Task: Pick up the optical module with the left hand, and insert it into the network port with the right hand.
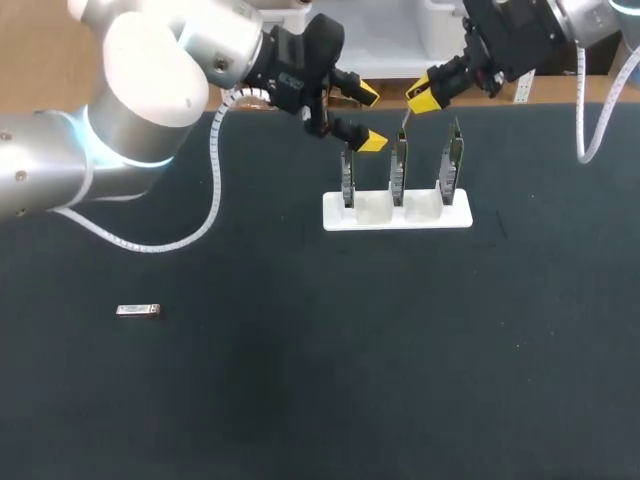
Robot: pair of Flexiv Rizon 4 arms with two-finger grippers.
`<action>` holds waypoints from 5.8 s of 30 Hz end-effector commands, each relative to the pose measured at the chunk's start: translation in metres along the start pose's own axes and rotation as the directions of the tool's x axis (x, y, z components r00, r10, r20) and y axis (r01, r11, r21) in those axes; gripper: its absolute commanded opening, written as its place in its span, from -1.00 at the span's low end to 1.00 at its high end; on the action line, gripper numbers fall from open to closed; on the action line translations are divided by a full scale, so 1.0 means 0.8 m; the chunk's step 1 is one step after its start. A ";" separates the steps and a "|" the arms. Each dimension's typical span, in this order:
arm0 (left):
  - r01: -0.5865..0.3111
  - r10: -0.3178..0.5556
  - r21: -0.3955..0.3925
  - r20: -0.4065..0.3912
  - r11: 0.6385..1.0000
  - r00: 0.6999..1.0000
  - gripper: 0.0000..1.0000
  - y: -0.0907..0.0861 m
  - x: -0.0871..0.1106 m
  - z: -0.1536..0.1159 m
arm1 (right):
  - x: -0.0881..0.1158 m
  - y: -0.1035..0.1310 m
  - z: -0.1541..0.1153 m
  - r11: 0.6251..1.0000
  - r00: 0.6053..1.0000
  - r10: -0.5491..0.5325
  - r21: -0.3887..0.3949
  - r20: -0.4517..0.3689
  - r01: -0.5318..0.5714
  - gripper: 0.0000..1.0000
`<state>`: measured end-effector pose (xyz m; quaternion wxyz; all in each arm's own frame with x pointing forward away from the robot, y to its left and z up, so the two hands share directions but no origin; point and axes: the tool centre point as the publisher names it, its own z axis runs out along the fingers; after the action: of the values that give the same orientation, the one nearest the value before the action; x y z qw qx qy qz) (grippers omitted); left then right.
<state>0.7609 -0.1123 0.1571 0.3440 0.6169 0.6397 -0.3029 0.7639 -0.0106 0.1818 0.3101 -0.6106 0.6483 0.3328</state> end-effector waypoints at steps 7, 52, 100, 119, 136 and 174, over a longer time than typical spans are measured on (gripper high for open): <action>0.006 -0.006 0.004 -0.021 1.000 1.000 1.00 0.002 -0.004 0.001 | 0.001 0.006 -0.003 1.000 1.000 -0.002 0.007 -0.006 0.002 -1.00; 0.039 -0.038 0.040 -0.028 0.998 0.999 1.00 0.006 -0.003 0.011 | 0.004 0.004 -0.004 1.000 1.000 0.007 0.007 -0.010 -0.007 -1.00; 0.039 -0.038 0.040 -0.028 0.998 0.999 1.00 0.006 -0.003 0.011 | -0.010 0.013 -0.001 0.998 0.995 0.015 0.057 -0.100 -0.009 -1.00; 0.039 -0.038 0.040 -0.028 0.998 0.999 1.00 0.006 -0.003 0.011 | -0.010 0.012 0.007 0.998 0.973 0.028 0.054 -0.229 -0.016 -1.00; 0.039 -0.038 0.040 -0.028 0.998 0.999 1.00 0.006 -0.003 0.011 | 0.001 0.005 0.013 0.999 0.970 0.011 0.033 -0.242 -0.003 -1.00; 0.039 -0.038 0.040 -0.028 0.998 0.999 1.00 0.006 -0.003 0.011 | 0.006 -0.009 0.023 1.000 0.976 -0.003 0.011 -0.219 0.006 -1.00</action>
<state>0.7666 -0.1205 0.1545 0.3157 0.6152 0.6503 -0.3147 0.7676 0.0000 0.1694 0.2410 -0.6430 0.6802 0.2566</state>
